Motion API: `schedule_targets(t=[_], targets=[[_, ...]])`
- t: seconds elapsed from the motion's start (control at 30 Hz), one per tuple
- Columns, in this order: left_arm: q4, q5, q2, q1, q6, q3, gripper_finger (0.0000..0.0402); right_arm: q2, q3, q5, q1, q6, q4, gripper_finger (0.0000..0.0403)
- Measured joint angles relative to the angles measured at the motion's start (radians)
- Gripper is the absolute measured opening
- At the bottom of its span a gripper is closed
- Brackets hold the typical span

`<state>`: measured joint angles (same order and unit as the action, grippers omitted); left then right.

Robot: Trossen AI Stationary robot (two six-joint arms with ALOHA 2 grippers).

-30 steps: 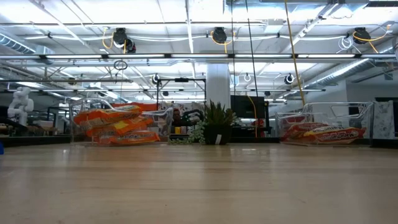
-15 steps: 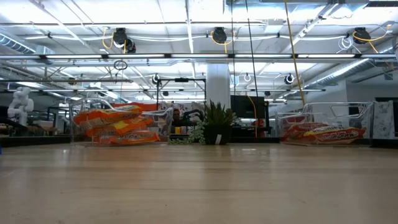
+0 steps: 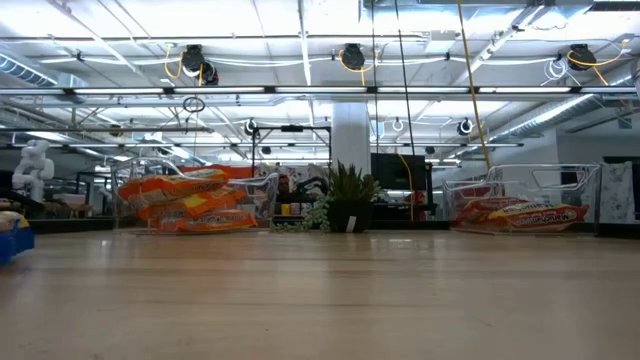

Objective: Sort Maruchan noodles
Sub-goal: Put the blue noodle pack into the bottom transparent bin

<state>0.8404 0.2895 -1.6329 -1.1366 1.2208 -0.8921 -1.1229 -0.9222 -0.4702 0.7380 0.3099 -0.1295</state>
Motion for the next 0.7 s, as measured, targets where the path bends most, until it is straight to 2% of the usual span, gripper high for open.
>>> schedule_targets(t=[0.1, 0.17, 0.27, 0.4, 0.53, 0.7], targets=[[-0.044, 0.007, 0.0, 0.011, -0.028, 0.002, 0.0159, 0.0, 0.0, 0.0, 0.0, 0.0, 0.0, 0.0075], [-0.063, 0.006, 0.001, 0.02, -0.038, 0.006, 0.014, 0.0, 0.0, 0.0, 0.0, 0.0, 0.0, 0.0075], [-0.058, 0.011, 0.001, 0.041, -0.029, 0.009, 0.009, 0.0, 0.0, 0.0, 0.0, 0.0, 0.0, 0.0075], [-0.06, 0.081, 0.002, 0.061, -0.022, 0.009, 0.0015, 0.0, 0.001, -0.026, -0.005, -0.006, 0.019, 0.0075], [-0.063, 0.14, 0.002, 0.089, -0.063, 0.007, 0.0005, -0.024, 0.001, -0.058, -0.039, -0.029, 0.105, 0.0075], [-0.061, 0.197, 0.002, 0.141, -0.139, -0.03, 0.0003, -0.1, 0.001, -0.05, -0.084, -0.154, 0.245, 0.0075]])
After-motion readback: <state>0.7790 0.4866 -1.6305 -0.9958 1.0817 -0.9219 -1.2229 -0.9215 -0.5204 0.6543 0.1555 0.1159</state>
